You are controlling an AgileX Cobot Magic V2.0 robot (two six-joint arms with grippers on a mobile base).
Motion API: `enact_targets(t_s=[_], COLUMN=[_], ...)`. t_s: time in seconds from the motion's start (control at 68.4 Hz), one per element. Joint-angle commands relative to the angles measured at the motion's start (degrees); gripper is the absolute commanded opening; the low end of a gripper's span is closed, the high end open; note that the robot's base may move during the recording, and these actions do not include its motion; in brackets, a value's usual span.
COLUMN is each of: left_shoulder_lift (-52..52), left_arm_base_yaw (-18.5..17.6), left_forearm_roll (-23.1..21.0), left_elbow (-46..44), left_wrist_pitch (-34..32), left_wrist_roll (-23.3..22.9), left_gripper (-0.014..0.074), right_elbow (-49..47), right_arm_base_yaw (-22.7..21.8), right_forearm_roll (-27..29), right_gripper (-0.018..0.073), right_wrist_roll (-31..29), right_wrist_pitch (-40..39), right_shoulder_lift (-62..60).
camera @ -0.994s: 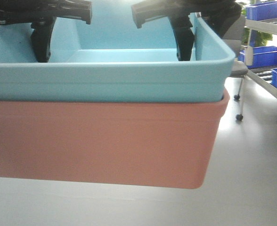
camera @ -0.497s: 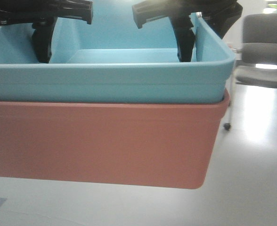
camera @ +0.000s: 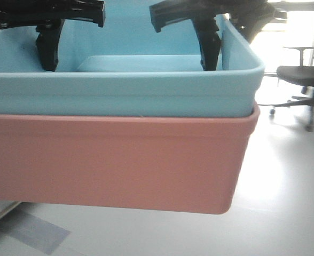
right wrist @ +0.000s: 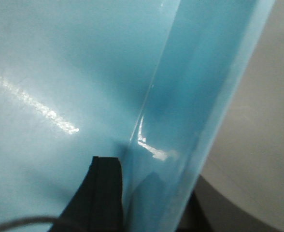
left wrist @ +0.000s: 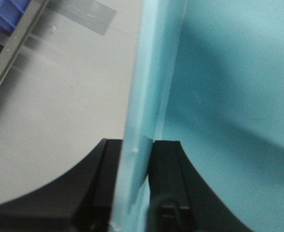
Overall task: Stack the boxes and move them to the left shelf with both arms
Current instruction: 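Keep holding the stack with both grippers while driving past the blue-crate shelves, then hold the stack with both grippers while turning toward the roller shelf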
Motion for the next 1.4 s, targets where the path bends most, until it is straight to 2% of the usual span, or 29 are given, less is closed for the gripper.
enact_targets(t_s=[0.0,1.389], left_shoulder_lift=[-2.64,-2.64], left_arm_base_yaw=[-2.35,-2.35], left_forearm_roll=[-3.62,-3.75], left_elbow=[-3.02,-3.02], left_wrist_pitch=[-10.76,-10.76], left_wrist_roll=[-1.29,-1.29], left_gripper=[-0.0003,-0.0003], right_elbow=[-2.64,-2.64], right_arm_base_yaw=[1.59,1.59], right_forearm_roll=[2.51,2.44], right_gripper=[0.0056,0.0056], right_wrist_roll=[2.19,2.19], right_wrist_pitch=[-12.19,-12.19], right_shoulder_lift=[-2.19,-2.19])
